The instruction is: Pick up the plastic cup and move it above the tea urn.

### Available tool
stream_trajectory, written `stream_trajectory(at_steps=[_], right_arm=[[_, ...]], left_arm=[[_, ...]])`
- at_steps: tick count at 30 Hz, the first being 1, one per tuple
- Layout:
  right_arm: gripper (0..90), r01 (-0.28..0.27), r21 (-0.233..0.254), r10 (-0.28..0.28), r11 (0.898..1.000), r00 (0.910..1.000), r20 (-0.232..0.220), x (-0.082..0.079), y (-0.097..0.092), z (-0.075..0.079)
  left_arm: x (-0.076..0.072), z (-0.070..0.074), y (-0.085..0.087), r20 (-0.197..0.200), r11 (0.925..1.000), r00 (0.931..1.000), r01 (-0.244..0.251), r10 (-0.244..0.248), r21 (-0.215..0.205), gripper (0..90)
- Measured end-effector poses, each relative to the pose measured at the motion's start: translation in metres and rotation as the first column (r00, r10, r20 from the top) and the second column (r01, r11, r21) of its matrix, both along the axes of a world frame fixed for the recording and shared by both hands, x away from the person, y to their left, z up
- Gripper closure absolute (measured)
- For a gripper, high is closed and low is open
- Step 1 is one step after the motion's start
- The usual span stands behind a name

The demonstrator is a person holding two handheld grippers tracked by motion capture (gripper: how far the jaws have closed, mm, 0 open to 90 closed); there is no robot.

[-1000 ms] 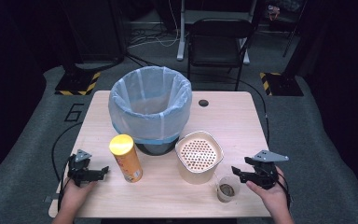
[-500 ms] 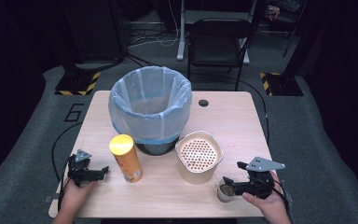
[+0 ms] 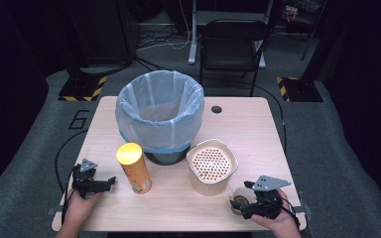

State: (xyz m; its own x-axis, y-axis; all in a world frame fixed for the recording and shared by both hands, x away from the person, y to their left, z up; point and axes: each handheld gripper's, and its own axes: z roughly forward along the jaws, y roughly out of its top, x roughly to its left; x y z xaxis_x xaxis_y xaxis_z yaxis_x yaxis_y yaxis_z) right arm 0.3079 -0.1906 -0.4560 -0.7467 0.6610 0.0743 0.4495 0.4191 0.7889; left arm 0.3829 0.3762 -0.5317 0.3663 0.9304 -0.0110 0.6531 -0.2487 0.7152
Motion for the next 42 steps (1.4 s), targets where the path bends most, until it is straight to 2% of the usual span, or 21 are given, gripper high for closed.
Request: stream_trajectory(at_steps=[9,10,14,15,17,18,25,29,32,33,36,42], right_arm=[[15.1,-0.015,-0.014,0.015,1.000,0.9996,0.026,-0.004,0.000,-0.014],[15.1,-0.016,-0.018,0.016,1.000,0.9998,0.013,-0.004,0.000,-0.016],[15.4,-0.012,-0.029,0.013,1.000,0.9999,0.007,-0.004,0.001,-0.020],[16.5,-0.024,-0.049,0.025,0.999,0.9995,0.020,-0.005,0.002,-0.023],[17.6,-0.024,-0.053,0.025,0.998,0.9995,0.017,-0.005,0.002,-0.024],[22.5,-0.028,-0.060,0.030,0.998,0.9993,0.021,-0.004,0.002,-0.026],[28.6,-0.022,-0.057,0.024,0.998,0.9993,0.029,-0.004,-0.001,-0.026],[29.4,-0.001,-0.071,0.005,0.997,0.9988,0.048,-0.001,-0.005,-0.025],[29.3,0.050,-0.071,-0.046,0.996,0.9975,0.053,0.004,-0.013,-0.026],[29.3,0.050,-0.071,-0.046,0.996,0.9975,0.053,0.004,-0.013,-0.026],[29.4,0.099,-0.063,-0.095,0.993,0.9934,0.064,0.010,-0.023,-0.026],[29.4,0.135,-0.062,-0.131,0.989,0.9887,0.074,0.023,-0.034,-0.026]], left_arm=[[0.000,0.000,0.000,0.000,1.0000,1.0000,0.001,-0.001,0.000,0.2],[0.000,0.000,0.000,0.000,1.0000,1.0000,0.000,0.000,-0.001,0.2],[0.000,0.000,0.000,0.000,1.0000,1.0000,0.000,0.000,0.000,0.2],[0.000,0.000,0.000,0.002,1.0000,1.0000,0.001,-0.001,0.003,0.2],[0.000,0.000,0.000,0.003,1.0000,1.0000,0.002,-0.002,0.005,0.2],[0.000,0.000,0.000,0.004,1.0000,1.0000,0.003,-0.003,0.006,0.2],[0.000,0.000,0.000,0.003,1.0000,1.0000,0.004,-0.004,0.006,0.2],[0.000,0.000,0.000,0.003,1.0000,1.0000,0.002,-0.002,0.003,0.2],[0.000,0.000,0.001,0.004,1.0000,1.0000,0.004,-0.004,0.006,0.2],[0.000,0.000,0.001,0.004,1.0000,1.0000,0.004,-0.004,0.006,0.2],[0.001,0.000,0.001,0.004,1.0000,1.0000,0.005,-0.005,0.006,0.2],[0.001,0.000,0.001,0.004,1.0000,1.0000,0.006,-0.006,0.006,0.2]])
